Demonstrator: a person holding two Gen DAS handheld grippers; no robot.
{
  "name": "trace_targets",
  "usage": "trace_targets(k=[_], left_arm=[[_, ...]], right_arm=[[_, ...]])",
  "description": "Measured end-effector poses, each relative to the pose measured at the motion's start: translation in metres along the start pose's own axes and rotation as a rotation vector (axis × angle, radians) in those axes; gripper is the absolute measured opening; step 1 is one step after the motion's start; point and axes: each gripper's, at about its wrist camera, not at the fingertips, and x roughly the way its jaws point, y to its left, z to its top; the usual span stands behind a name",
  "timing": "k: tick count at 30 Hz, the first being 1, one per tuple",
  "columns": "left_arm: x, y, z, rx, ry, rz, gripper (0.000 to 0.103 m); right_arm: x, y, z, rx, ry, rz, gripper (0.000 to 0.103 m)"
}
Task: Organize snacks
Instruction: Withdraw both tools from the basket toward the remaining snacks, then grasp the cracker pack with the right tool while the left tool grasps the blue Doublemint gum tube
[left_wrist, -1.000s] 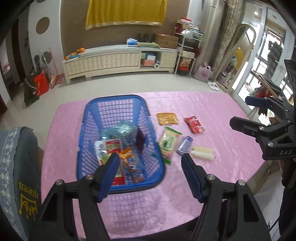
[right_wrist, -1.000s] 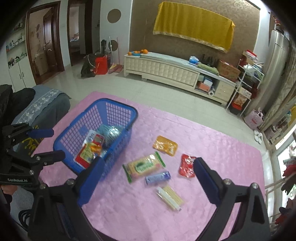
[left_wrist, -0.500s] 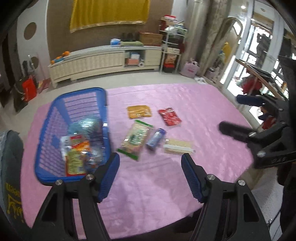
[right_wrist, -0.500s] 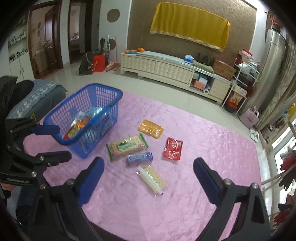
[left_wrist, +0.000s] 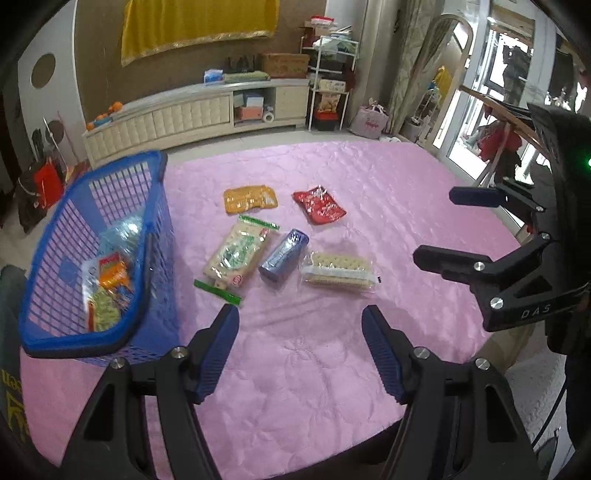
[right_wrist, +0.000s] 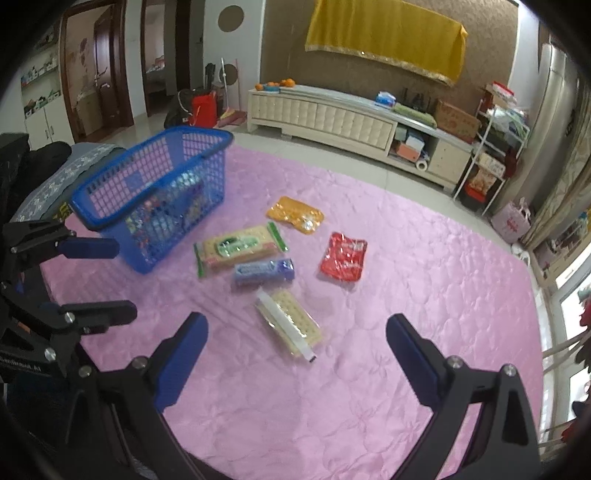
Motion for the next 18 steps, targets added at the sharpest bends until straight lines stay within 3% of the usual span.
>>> trace_targets(k=[3, 13, 18], left_arm=[[0.020, -0.002, -0.002, 0.005, 0.026, 0.016, 0.078], [0.081, 0.001, -0.001, 0.008, 0.104, 0.002, 0.079], [0.100, 0.008, -0.001, -0.007, 0.134, 0.002, 0.079]], right_arm=[[0.020, -0.012, -0.011, 0.017, 0.036, 0.029, 0.099], [0.085, -0.018, -0.033, -0.099, 0.102, 0.073, 0.099], [0.114, -0.018, -0.031, -0.148, 0.135, 0.142, 0.099]])
